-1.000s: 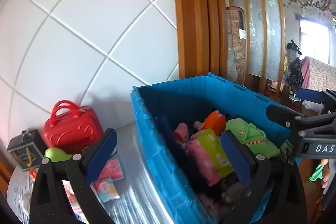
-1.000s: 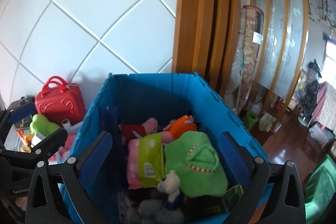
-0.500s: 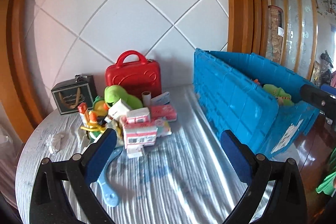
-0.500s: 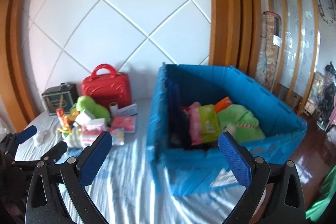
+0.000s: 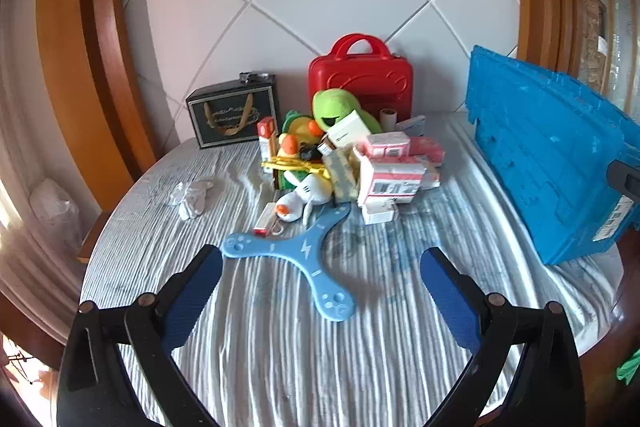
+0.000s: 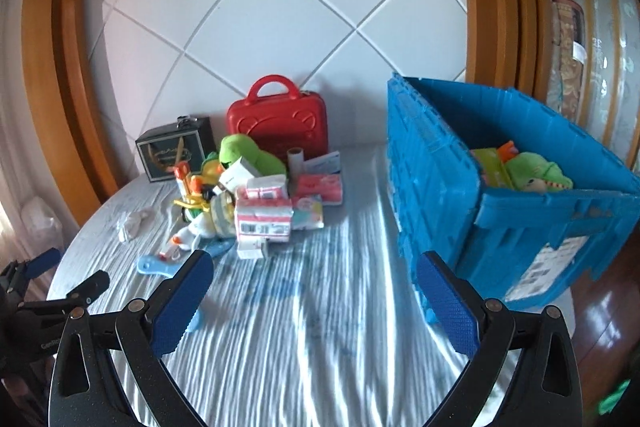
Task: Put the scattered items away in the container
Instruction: 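Lift both tools out of the blue crate and move back over the pile, then grasp the blue boomerang toy with the left tool while the right tool grasps the white medicine box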
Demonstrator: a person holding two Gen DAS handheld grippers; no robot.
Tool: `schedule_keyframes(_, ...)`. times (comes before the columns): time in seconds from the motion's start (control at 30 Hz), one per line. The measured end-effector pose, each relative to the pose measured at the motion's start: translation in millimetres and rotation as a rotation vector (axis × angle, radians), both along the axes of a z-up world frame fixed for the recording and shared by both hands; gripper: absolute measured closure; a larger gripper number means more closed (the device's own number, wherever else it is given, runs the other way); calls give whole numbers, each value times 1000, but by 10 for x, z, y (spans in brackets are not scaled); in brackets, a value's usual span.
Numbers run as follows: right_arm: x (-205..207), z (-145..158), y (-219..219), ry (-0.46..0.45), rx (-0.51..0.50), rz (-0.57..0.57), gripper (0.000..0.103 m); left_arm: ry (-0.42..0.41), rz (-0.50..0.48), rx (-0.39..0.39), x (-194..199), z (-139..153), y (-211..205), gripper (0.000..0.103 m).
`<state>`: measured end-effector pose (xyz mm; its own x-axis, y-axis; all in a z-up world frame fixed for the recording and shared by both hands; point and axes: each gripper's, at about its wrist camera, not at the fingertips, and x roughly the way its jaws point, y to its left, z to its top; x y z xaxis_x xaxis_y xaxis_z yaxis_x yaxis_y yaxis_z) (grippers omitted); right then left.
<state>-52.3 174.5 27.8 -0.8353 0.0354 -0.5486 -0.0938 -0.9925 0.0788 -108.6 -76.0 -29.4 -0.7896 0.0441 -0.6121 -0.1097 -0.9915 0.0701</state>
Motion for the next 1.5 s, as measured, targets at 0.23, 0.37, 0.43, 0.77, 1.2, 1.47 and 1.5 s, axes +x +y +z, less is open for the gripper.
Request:
schedule_keyframes(0.23, -581, -502, -290, -118, -41, 15, 0, -112, 59, -5, -497, -451, -433, 2)
schedule_keyframes(0.37, -973, -830, -460, -199, -25, 9, 0, -193, 62, 40, -902, -814, -598, 2)
schedule_keyframes(0.43, -1162, -996, -532, -241, -5, 6, 0, -240, 67, 52, -1087, -1005, -623, 2)
schedule_keyframes(0.77, -1782, -1635, -650, -387, 11, 29, 0, -403, 110, 81, -1610, -1756, -493, 8)
schedule_keyframes(1.2, -2806, -2435, -753, -451, -36, 154, 1, -418, 248, 87, -2089, -2243, -149, 28)
schedule_keyframes(1.47, -3127, -2584, -930, -431, -44, 224, 6, -381, 284, 87, -2306, -2276, -145, 28)
schedule_keyframes(1.5, -3152, -2604, -956, -428, -40, 224, 6, -376, 283, 85, -2321, -2277, -141, 28)
